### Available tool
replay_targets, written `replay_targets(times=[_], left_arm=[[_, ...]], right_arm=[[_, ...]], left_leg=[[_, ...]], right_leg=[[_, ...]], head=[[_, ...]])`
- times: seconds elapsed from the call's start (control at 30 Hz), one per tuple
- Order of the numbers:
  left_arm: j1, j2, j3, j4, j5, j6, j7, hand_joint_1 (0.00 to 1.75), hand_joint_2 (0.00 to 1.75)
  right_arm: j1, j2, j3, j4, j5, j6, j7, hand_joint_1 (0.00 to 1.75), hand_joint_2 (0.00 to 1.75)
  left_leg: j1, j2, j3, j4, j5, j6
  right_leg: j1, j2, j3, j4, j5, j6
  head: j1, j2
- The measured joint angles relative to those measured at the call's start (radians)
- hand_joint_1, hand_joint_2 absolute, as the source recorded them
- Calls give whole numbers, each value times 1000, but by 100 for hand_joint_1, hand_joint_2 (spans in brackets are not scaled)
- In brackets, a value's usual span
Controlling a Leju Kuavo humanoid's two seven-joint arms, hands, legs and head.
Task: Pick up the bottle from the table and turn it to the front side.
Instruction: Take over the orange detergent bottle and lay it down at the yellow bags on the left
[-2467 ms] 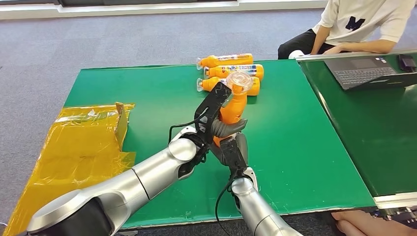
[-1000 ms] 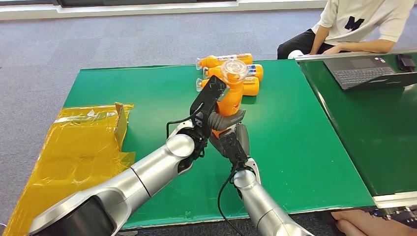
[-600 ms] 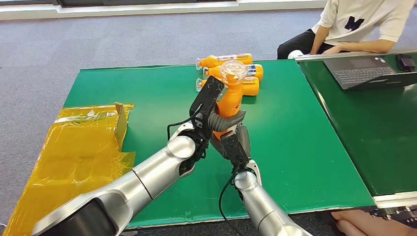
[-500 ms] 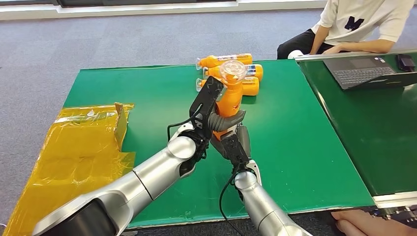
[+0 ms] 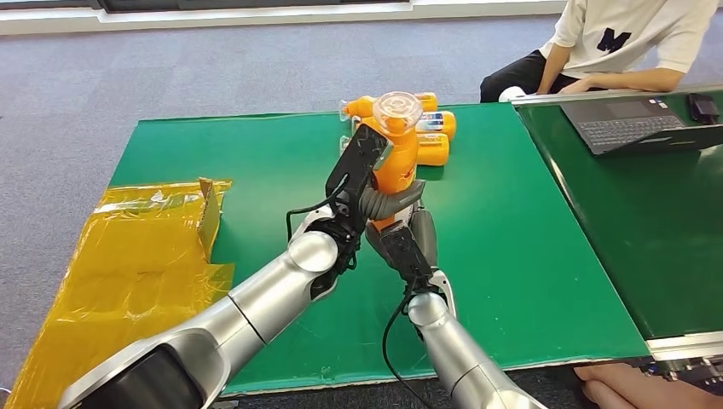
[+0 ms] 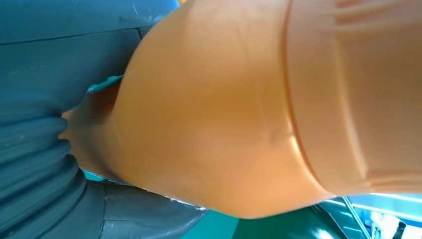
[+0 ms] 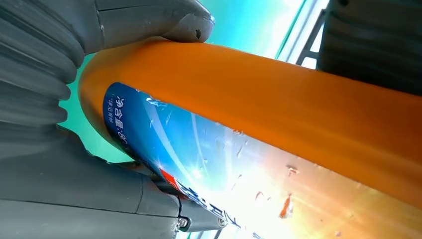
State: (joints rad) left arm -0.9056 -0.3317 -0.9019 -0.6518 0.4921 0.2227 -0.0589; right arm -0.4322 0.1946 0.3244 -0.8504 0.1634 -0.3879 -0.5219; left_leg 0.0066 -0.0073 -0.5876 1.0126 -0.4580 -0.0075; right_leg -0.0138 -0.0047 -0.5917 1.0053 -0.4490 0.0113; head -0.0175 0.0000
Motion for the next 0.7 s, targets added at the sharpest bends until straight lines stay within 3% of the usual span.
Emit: replay_targets(times=[0.07, 0.47, 0.6, 0.7], left_arm=[[1, 0, 19, -1, -11, -2, 2, 175, 175], [2, -3, 96, -8, -69, -34, 10, 175, 175], [2, -4, 105, -9, -72, -34, 10, 175, 175], [1, -5, 112, -10, -79, -35, 9, 175, 175]], right_arm=[[2, -5, 2, -14, 11, 0, 15, 0, 175], [69, -33, 3, -153, 53, -12, 56, 0, 175], [85, -37, 3, -176, 55, -12, 57, 0, 0], [100, -41, 3, -194, 65, -12, 61, 0, 0]], left_leg=[[0, 0, 0, 0, 0, 0], [0, 0, 0, 0, 0, 0], [0, 0, 0, 0, 0, 0], [0, 0, 0, 0, 0, 0]], right_leg=[[0, 0, 0, 0, 0, 0], [0, 0, 0, 0, 0, 0], [0, 0, 0, 0, 0, 0], [0, 0, 0, 0, 0, 0]], head=[[0, 0], [0, 0], [0, 0], [0, 0]])
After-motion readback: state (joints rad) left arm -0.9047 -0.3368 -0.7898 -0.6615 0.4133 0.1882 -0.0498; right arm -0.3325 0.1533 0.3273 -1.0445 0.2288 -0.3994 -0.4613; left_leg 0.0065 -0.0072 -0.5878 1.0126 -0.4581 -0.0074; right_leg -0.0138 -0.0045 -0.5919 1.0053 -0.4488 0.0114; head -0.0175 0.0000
